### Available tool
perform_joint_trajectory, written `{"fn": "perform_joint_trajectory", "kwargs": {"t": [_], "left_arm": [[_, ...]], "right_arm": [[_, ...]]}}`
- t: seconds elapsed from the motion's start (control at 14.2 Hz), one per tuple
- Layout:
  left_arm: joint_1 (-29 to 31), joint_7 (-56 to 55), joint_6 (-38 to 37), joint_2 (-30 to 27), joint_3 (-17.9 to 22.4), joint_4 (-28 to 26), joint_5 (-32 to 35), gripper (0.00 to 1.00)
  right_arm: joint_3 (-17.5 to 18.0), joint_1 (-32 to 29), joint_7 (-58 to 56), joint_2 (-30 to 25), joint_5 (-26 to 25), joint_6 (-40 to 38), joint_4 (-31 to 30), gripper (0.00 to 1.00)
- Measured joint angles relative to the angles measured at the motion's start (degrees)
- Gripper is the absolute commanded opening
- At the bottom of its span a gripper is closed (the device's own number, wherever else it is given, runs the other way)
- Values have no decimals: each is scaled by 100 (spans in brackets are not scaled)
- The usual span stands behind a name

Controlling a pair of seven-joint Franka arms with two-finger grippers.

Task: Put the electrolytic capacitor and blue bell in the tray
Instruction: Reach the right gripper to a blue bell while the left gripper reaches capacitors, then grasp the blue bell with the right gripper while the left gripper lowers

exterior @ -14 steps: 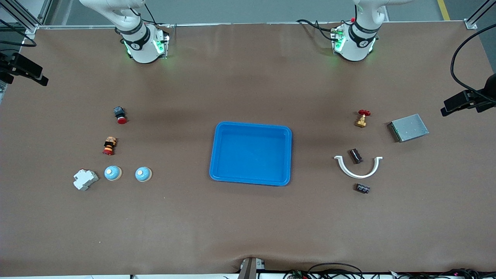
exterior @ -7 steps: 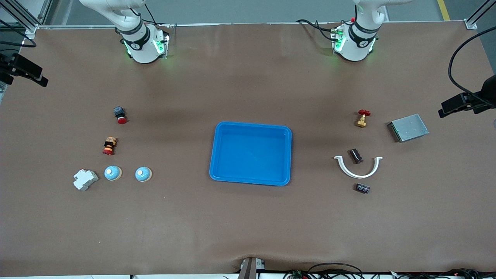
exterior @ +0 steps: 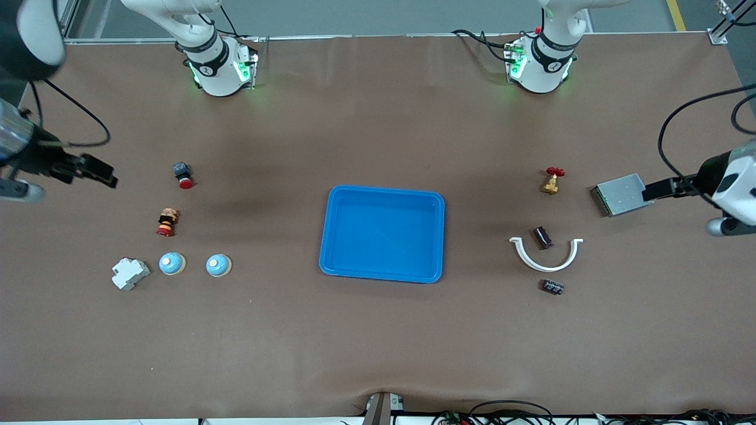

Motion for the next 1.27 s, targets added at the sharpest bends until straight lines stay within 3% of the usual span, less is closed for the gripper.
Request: {"fn": "perform_joint_trajectory", "kwargs": {"t": [0.49,1.06,1.27], "left_arm": [[225,-4,551,572,0,-1,0,100],[230,-24,1012,834,0,6,0,100],[220,-645,1297,988,-2,6,-1,100]], "right_arm": [[-31,-239,-4,1627,-3,1706,-190,100],[-27,-247,-4,2695,6,2469,232,100],[-18,-246,-4,3066,7,2915,258,100]]}}
